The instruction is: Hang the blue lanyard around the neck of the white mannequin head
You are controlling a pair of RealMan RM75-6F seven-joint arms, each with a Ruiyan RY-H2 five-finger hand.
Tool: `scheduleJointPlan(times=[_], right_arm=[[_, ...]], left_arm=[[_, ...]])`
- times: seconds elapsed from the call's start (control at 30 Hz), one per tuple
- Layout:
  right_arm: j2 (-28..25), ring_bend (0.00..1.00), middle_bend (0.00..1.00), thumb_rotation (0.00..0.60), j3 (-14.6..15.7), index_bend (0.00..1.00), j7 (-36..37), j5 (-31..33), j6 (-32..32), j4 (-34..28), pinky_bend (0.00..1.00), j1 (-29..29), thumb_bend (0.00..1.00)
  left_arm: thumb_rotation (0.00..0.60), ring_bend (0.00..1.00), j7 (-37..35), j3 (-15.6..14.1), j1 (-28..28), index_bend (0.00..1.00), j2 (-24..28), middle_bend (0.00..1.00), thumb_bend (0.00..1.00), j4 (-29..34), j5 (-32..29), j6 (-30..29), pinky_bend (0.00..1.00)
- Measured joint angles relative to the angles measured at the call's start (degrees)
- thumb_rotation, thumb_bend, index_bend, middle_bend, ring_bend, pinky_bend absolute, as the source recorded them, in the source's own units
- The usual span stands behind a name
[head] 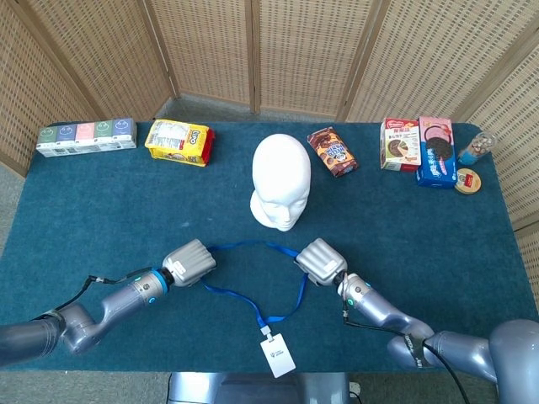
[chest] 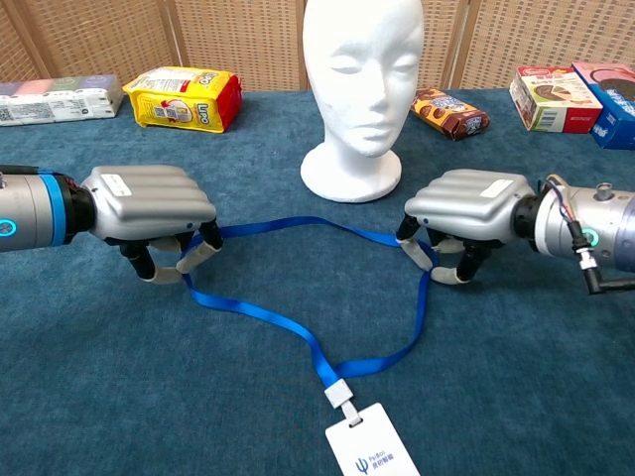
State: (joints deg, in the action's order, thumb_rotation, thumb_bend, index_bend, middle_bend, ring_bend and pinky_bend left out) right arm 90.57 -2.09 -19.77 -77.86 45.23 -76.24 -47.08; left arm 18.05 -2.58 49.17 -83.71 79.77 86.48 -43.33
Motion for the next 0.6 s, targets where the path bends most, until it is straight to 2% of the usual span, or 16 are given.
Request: scheduleJointPlan(times=[0.33, 0.6], right_arm=[[-2.89, 1.00, 1.00, 0.600, -0.86, 0.70, 0.78, -0.89, 3.46, -4.93, 1.00, 1.17, 0.46], [-6.54, 1.00, 1.00, 0.600, -2.22, 0.70, 1.39, -1.34, 6.61, -11.07, 1.00, 2.21, 0.45]], left_arm=[[0.600, 1.00, -2.57, 0.21, -2.55, 0.64, 2.37, 1.00, 0.49, 1.99, 0.89, -5.83, 0.91], [0.600, 1.00, -4.38, 1.22, -4.20, 0.64, 6.68, 1.00, 0.49, 5.83, 2.00, -10.50, 0.90]])
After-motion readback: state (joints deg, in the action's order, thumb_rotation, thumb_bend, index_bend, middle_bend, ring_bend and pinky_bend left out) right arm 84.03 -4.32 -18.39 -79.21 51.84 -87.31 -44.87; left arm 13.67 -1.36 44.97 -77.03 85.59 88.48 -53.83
